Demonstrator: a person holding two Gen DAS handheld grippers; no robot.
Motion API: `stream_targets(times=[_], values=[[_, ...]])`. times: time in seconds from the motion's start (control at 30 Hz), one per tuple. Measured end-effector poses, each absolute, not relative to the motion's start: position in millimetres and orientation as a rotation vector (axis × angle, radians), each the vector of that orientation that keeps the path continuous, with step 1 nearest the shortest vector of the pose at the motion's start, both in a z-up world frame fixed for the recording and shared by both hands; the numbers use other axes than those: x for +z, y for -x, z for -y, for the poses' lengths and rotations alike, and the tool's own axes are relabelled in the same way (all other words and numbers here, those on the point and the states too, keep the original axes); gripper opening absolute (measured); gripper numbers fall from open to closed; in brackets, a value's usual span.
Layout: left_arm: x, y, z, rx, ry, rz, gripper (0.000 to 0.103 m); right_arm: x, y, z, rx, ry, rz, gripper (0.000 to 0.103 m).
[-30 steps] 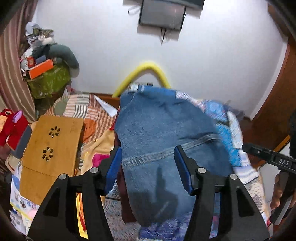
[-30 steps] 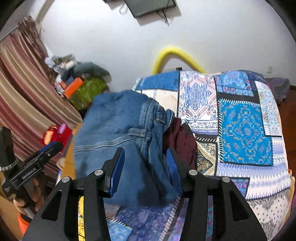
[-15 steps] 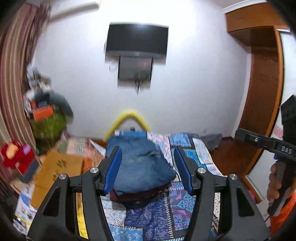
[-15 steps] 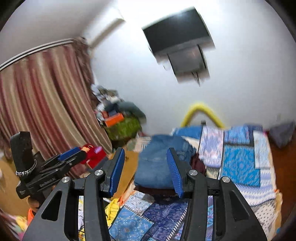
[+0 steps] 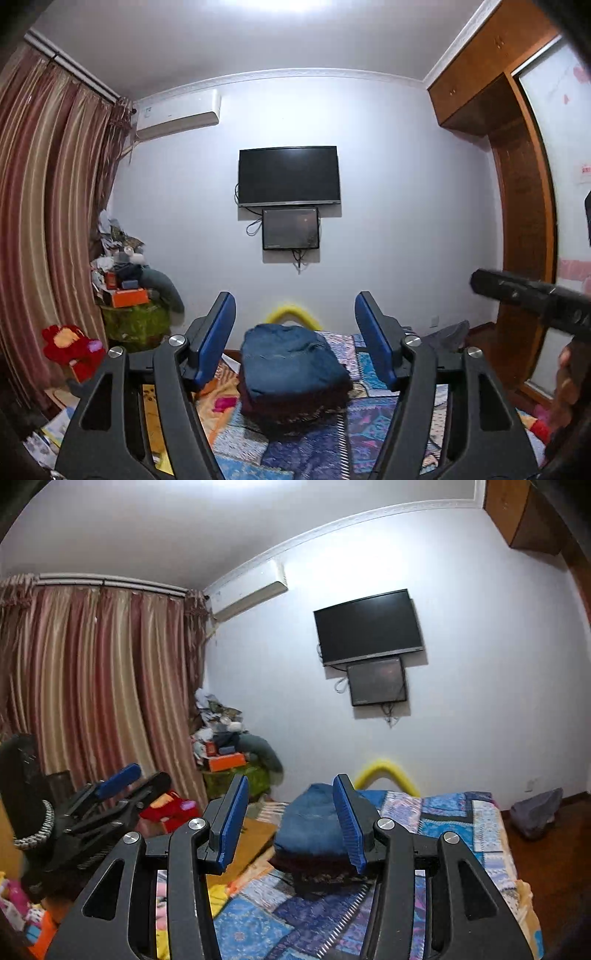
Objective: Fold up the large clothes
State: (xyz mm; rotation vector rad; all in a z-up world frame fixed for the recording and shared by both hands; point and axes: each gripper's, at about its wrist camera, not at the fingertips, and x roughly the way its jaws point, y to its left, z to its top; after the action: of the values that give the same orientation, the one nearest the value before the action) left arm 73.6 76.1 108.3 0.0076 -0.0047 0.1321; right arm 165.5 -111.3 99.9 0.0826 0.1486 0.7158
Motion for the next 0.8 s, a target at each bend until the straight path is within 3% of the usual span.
stream_targets(times=[0.07,0.13,0.3,0.8], values=[[101.8,-69.9,-76.3,0.122,0.013,-0.004,0.082,98.8,-158.8,110.0,0.68,-0.056,-0.13,0.05],[95.7,-65.4,-75.5,0.137,0.02,0.005,0.09,97.0,-155.2,109.5,0.634,-0.043,-0.099,0.075],[88.7,-62.0,-75.1,0.175,0.016,0.002,0.096,98.0,-152.1,112.7,0.589,-0.059,-0.047,0.101],[76.7,-51.0,-72.8,0.183,0.03,0.0,0.1,82.8,-139.2,120.7,0.58,-0.054,-0.082,0.103]])
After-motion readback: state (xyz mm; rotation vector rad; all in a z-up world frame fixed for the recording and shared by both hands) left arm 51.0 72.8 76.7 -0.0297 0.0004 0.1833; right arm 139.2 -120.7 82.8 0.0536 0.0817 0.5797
